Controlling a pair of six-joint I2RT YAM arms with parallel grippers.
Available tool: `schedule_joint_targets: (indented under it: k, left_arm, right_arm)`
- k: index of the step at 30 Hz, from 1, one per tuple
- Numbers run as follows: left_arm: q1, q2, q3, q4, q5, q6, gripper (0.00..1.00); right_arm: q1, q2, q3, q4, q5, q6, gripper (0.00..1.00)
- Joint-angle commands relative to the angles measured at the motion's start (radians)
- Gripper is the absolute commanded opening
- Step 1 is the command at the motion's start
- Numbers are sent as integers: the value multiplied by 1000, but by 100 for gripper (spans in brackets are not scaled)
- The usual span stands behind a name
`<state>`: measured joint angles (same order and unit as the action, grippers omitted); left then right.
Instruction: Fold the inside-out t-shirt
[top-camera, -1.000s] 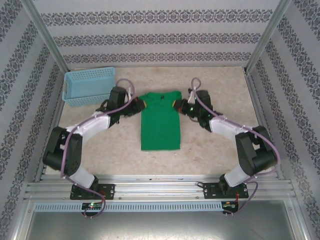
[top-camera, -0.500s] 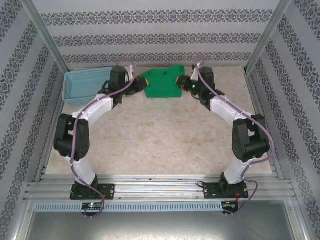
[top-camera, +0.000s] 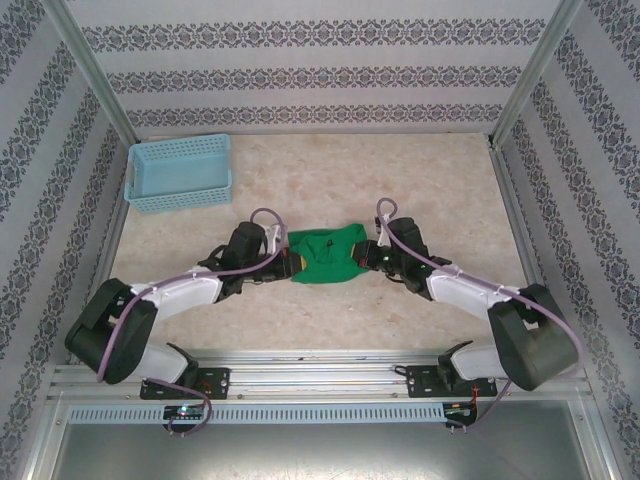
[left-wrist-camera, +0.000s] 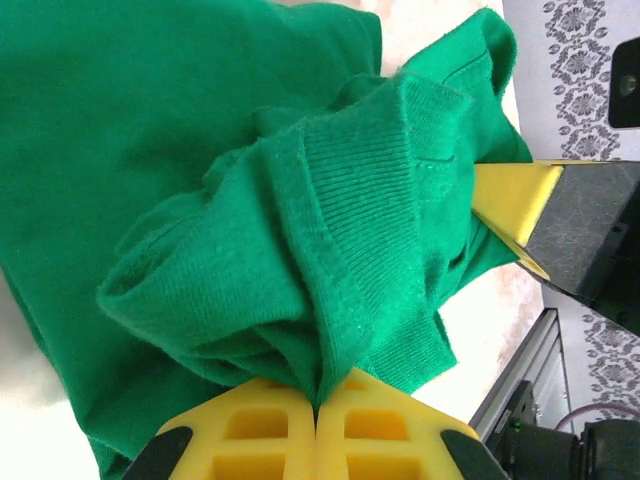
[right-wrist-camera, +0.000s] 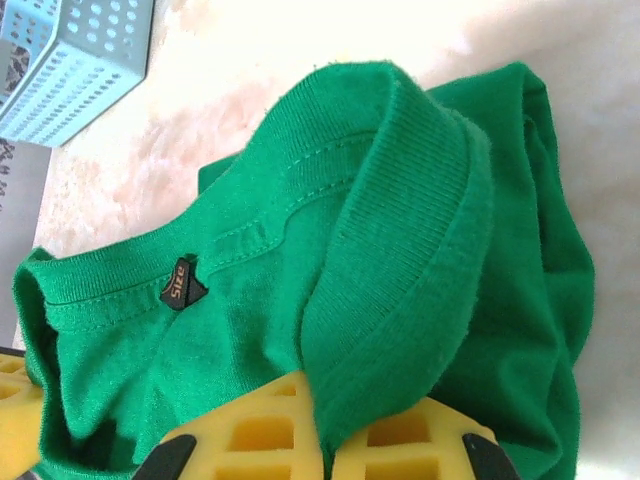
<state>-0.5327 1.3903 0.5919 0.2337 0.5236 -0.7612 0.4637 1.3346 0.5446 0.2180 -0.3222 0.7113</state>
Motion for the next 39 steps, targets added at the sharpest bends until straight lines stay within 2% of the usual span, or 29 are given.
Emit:
schedule_joint_targets:
  k: [1,6,10,14,28,32,34,36,37,39]
  left_arm:
    - [-21,-63,-33,38,-115,-16,0]
    - [-16,-75,40,-68,-230,51,0]
    - [-7,-49,99,-90,-318,94,0]
    - [46,28,119,-67,-297,90,2]
    - [90,243,217,-104,-293,73,8]
    - [105,268,218,-117,-309,59,17]
    - [114,271,217,-125,-318,45,23]
    - [121,263,235,-167,-321,37,35]
    - [126,251,253,-205,-323,42,39]
    - [128,196,303,-322,-363,79,45]
  right_arm:
    - [24,-51,-20,10,82,10,0]
    - [16,-53,51,-55,118,-37,0]
    - [-9,-3,118,-75,127,-71,0]
    - [-39,75,154,-56,107,-82,0]
    - [-59,294,226,-44,143,-80,0]
    - [-67,331,240,-68,168,-60,0]
    - [-79,339,247,-68,160,-42,8]
    - [-91,338,262,-85,140,-37,23]
    - [-97,329,272,-104,138,-40,27]
    - [-103,288,289,-167,158,-60,43]
